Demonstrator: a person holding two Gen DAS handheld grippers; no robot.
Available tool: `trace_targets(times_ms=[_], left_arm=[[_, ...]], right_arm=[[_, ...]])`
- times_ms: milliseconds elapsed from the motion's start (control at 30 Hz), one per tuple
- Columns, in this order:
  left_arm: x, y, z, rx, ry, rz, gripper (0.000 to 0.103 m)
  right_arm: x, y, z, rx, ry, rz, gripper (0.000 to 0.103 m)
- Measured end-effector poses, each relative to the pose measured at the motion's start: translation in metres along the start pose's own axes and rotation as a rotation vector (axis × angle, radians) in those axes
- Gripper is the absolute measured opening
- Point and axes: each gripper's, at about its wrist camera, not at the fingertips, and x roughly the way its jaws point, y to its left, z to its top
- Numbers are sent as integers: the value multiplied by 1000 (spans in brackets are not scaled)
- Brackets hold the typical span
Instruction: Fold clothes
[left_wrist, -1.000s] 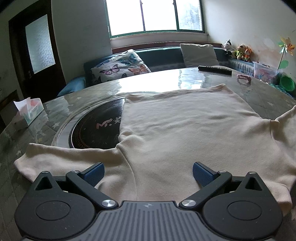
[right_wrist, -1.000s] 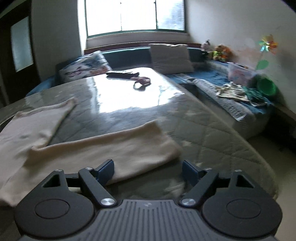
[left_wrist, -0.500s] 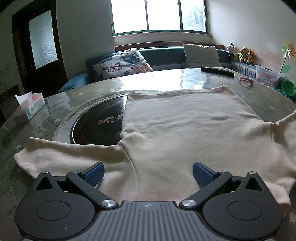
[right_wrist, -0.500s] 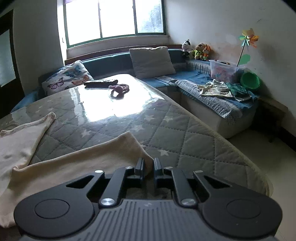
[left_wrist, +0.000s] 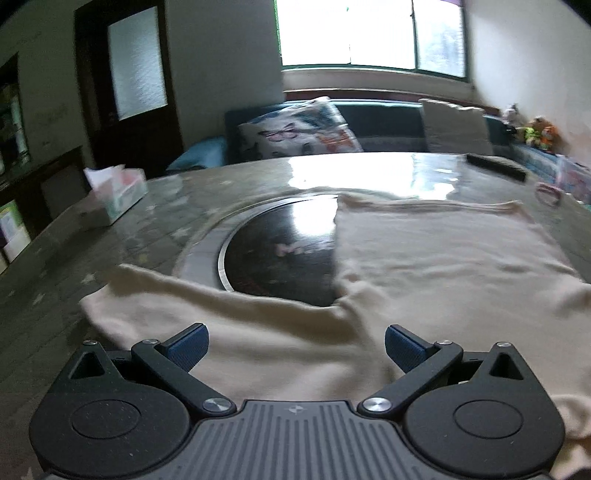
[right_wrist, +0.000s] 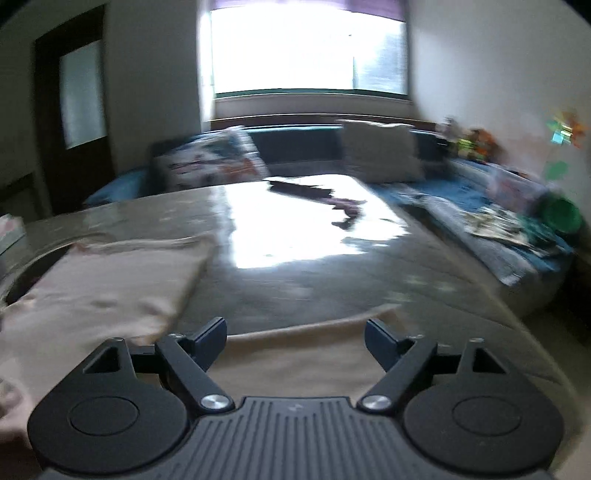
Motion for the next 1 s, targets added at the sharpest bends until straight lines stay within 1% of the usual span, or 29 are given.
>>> trace_targets(times_ms=[67, 167, 400, 533, 633, 733, 933, 1000], left_arm=[[3, 5, -5, 15, 13, 33, 103], [-1, 16, -8, -10, 19, 32, 103], [-13, 29, -17, -9, 11, 60, 103], [-17, 39, -21, -30, 15, 75, 103], [-20, 46, -24, -38, 16, 87, 103], [-22, 53, -25, -46, 20, 100, 103], [-24, 59, -28, -52, 20, 99, 103], [-25, 59, -28, -56, 20, 101, 103]], right_arm=[[3, 18, -1, -48, 3, 55, 92], [7, 42, -3, -115, 13, 116, 99], [8, 101, -4, -264, 35, 277, 100], [8, 136, -15, -384, 46, 348, 100], [7, 154, -29, -468, 69, 382, 100], [-1, 160, -36, -506, 50, 386, 100], [-4, 165, -27, -493, 17, 397, 101], [1, 169, -31, -507, 42, 404, 101]])
